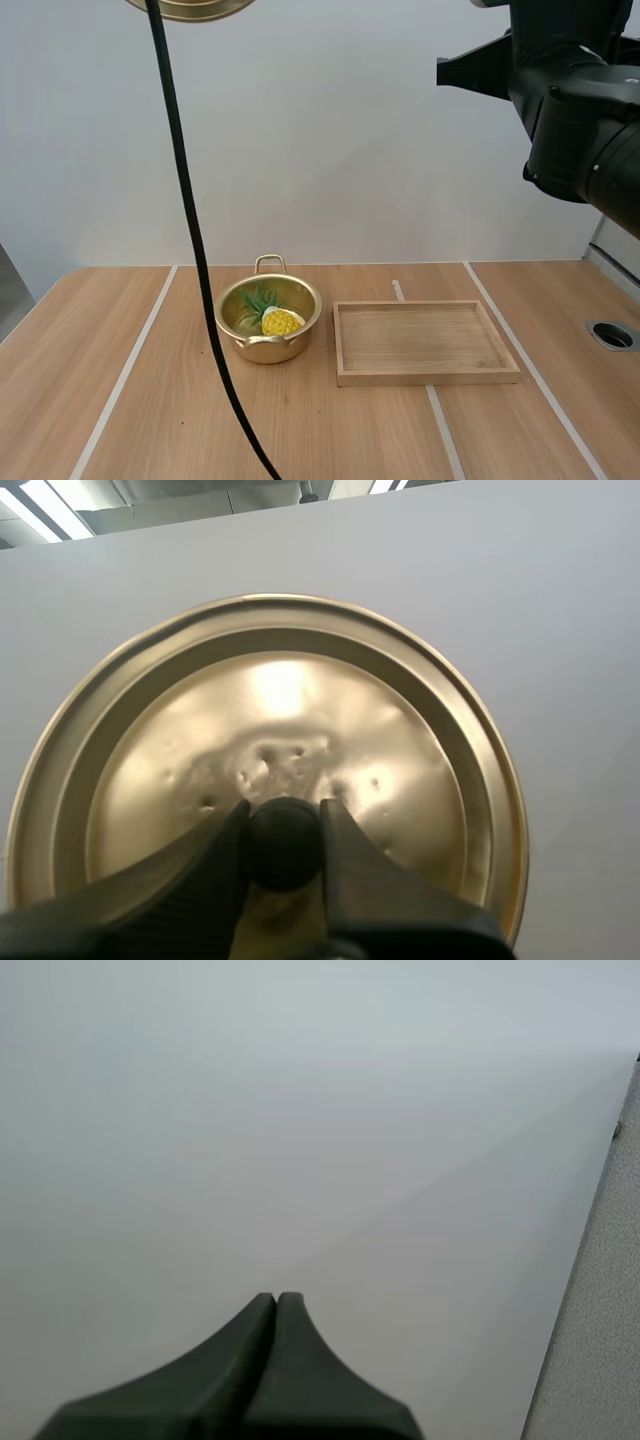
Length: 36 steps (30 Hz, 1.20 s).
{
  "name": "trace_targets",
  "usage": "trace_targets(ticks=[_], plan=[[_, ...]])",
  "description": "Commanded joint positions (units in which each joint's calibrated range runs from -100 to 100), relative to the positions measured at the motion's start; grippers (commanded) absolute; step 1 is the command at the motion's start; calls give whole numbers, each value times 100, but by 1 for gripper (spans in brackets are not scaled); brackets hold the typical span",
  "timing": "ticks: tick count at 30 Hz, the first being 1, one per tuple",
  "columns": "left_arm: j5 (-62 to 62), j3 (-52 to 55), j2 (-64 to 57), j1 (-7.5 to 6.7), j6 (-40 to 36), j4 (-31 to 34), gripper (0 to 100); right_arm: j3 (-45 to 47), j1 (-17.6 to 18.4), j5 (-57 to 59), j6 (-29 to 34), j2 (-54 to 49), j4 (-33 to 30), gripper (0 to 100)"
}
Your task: Open the pot, put the pineapple inside, and close it
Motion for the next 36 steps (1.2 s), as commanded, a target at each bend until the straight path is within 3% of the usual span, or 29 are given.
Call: trace_targets(ticks=[1,16,36], plan=[[-190,-25,-30,-18,-54,-52,0,132,-19,-141,-138,-75,59,0],[-276,-25,46,-18,-54,-67,0,208,-19,-261,-138,-75,72,0],[2372,-25,1967,-18,-54,273,0,208,-19,-302,-138,-75,162,0]])
